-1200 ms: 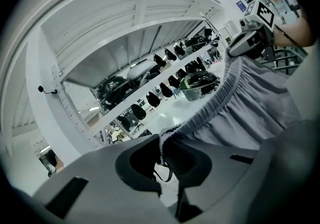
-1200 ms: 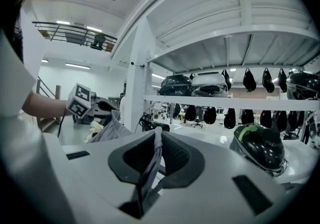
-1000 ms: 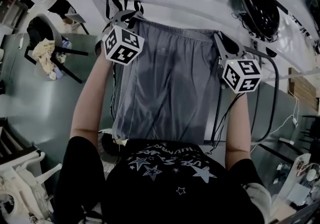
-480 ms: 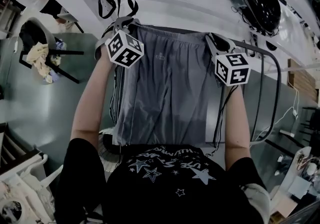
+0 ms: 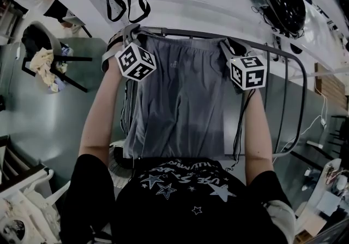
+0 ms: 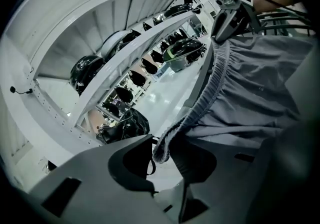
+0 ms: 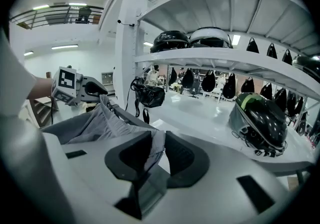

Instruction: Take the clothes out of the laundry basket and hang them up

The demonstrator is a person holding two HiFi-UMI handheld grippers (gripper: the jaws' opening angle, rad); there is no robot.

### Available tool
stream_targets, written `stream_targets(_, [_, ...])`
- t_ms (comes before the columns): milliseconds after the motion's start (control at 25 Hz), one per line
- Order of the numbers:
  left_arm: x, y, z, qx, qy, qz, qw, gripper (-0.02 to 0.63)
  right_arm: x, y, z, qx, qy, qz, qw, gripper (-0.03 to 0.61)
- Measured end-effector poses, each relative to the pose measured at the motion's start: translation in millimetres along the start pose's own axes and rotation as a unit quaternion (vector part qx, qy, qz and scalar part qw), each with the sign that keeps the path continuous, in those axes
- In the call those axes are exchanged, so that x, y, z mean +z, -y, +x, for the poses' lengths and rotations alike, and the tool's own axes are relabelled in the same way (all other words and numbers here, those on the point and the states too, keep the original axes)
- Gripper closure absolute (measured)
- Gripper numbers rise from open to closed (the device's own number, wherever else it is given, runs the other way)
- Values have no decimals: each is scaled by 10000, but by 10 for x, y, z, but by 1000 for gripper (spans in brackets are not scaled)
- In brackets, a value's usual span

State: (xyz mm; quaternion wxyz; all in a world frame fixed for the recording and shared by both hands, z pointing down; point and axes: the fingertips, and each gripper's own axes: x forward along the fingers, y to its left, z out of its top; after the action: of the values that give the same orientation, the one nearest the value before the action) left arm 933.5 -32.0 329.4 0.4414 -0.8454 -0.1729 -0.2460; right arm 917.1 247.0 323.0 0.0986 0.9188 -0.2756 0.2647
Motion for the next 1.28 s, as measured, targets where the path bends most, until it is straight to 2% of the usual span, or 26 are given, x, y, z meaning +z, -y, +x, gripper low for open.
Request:
stream_targets(80, [-37, -31, -22, 69, -33, -80, 9999, 459, -3, -1, -14, -15, 9, -15, 10000, 471])
stream_targets(160, [-103, -54, -49, 9, -188, -125, 9997, 369, -6, -22, -20, -2, -9, -42, 10000, 451])
stream_targets(240, [-176, -46, -79, -126, -341, -154, 9992, 319, -7, -54, -32, 37, -34, -59, 10000, 421])
stream_targets(640, [-378, 193, -167, -477, -728, -319, 9957, 302, -52, -176, -216, 239, -113, -155, 9995, 384])
stream_targets(880, [-485, 78, -426, -411, -718, -578, 9949, 295, 117, -291, -387, 271, 115, -122, 9995, 383])
stream_targets(1000, [-436, 19, -619, -250, -575, -898, 9940, 295, 191, -322, -506, 284, 295, -90, 9991, 385])
stream_targets(1280, [-164, -222, -1234, 558, 70, -1457, 9877, 296, 485, -477, -869, 329, 903, -142, 9953, 402])
